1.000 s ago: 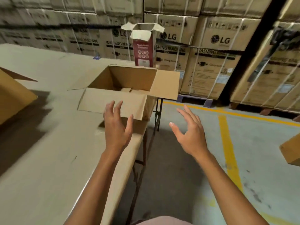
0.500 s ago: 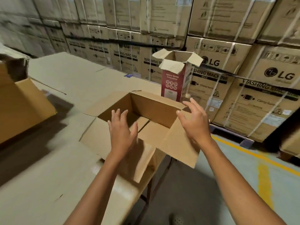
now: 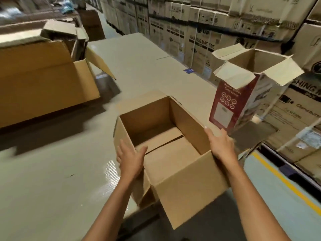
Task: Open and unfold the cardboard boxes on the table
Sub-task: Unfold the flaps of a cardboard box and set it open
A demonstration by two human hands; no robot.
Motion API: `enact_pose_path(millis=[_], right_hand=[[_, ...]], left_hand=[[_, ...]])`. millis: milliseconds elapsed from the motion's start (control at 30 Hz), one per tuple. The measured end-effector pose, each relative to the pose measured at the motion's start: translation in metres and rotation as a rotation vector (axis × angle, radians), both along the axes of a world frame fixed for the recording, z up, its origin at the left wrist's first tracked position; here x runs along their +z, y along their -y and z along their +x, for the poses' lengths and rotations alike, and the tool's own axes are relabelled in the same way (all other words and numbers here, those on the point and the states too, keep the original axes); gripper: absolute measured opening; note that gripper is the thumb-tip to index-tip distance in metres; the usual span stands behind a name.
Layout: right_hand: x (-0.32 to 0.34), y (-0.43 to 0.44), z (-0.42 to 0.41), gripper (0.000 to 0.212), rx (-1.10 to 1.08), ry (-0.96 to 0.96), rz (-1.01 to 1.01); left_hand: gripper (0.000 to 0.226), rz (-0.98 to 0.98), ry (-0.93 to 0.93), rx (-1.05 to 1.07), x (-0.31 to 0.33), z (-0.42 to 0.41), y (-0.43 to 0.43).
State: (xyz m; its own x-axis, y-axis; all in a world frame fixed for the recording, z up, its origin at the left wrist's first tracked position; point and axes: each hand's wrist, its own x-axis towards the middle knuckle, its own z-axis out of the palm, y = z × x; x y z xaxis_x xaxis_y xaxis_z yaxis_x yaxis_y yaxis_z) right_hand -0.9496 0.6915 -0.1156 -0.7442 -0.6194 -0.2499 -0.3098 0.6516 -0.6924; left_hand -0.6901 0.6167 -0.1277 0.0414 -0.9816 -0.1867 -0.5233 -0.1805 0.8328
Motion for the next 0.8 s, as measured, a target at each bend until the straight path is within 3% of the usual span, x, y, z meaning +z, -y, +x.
enact_pose_path(millis=[100, 267, 333, 400, 533, 700, 733, 800], right_hand=[[-0.003, 0.0, -0.008, 0.093, 0.089, 0.004, 0.036], [-0.001, 0.002, -0.011, 0.071, 0.188, 0.007, 0.083], [0.003, 0.003, -0.007, 0.047, 0.196, 0.02, 0.055], [0.008, 0.003, 0.002, 0.041, 0.22, 0.04, 0.035], [0.015, 0.001, 0.044, 0.033, 0.246, 0.045, -0.028], [0.031, 0.003, 0.135, 0.019, 0.351, 0.103, -0.175], [0.036, 0.005, 0.157, 0.029, 0.37, 0.116, -0.16], [0.042, 0.008, 0.205, 0.073, 0.423, 0.116, -0.061]], left_hand=[[0.123, 0.268, -0.272, 0.066, -0.002, 0.003, -0.011], [0.113, 0.486, -0.458, 0.014, 0.001, 0.011, -0.038], [0.106, 0.472, -0.488, 0.022, -0.003, 0.012, -0.048], [0.104, 0.461, -0.532, 0.048, -0.004, 0.014, -0.056], [0.069, 0.328, -0.641, 0.16, 0.003, 0.046, -0.06], [0.075, 0.136, -0.684, 0.273, 0.018, 0.138, -0.065], [0.073, 0.088, -0.693, 0.29, 0.023, 0.161, -0.067], [0.071, -0.011, -0.716, 0.33, 0.035, 0.211, -0.074]])
